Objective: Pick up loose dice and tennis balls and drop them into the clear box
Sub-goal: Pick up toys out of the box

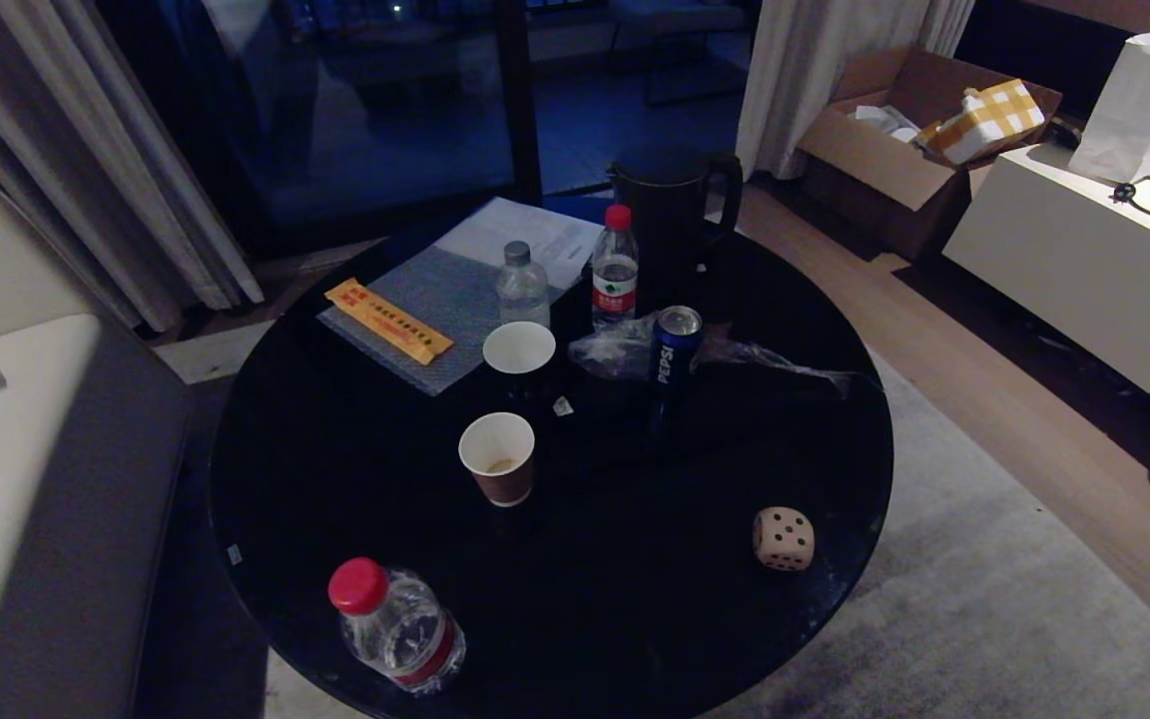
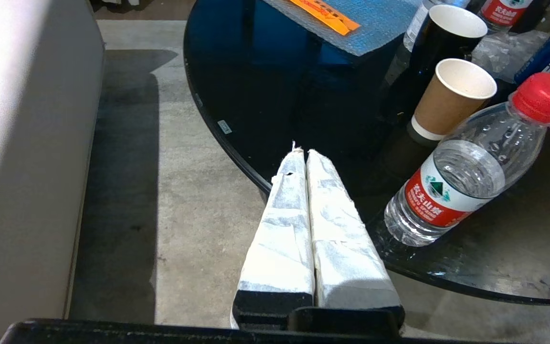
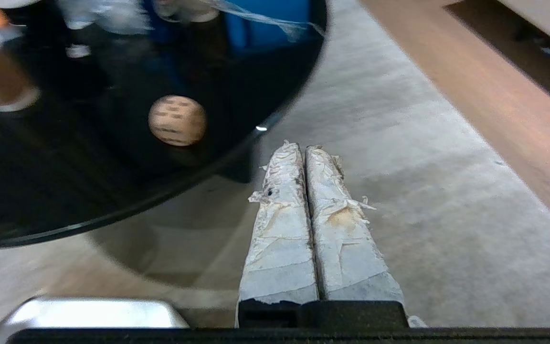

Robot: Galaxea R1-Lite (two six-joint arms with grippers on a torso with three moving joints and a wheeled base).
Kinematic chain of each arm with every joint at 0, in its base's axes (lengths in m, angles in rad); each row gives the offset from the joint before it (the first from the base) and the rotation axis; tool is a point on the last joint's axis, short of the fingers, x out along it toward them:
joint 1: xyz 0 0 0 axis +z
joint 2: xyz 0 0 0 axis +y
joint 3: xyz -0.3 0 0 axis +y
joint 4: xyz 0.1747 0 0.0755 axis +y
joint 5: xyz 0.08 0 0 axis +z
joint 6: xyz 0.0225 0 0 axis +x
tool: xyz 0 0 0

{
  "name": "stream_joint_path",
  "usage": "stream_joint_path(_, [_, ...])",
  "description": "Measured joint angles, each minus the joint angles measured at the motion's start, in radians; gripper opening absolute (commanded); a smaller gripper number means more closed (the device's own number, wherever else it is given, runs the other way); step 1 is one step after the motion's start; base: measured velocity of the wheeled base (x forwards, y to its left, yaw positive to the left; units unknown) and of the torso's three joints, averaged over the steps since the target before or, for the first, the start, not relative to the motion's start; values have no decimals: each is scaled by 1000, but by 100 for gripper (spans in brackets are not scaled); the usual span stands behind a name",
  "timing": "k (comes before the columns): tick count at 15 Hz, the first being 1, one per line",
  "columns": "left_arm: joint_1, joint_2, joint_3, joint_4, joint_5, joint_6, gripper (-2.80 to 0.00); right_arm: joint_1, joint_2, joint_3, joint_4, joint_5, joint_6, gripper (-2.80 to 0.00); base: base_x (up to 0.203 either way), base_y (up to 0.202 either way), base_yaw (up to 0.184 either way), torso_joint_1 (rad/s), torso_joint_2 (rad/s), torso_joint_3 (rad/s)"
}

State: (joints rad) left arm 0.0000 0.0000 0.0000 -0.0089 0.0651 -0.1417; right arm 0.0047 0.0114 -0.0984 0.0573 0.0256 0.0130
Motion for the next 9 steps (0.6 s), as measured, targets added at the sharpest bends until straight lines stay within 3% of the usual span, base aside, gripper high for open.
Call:
stream_joint_path(4, [0,0,0,0,0,0,-280,4,174,-200,141,101,80,-280,0,0,0,0,0,0])
stream_joint_path(9, [0,0,0,0,0,0,-280,31,579,-336,35,273,229,-280,0,0,0,0,0,0])
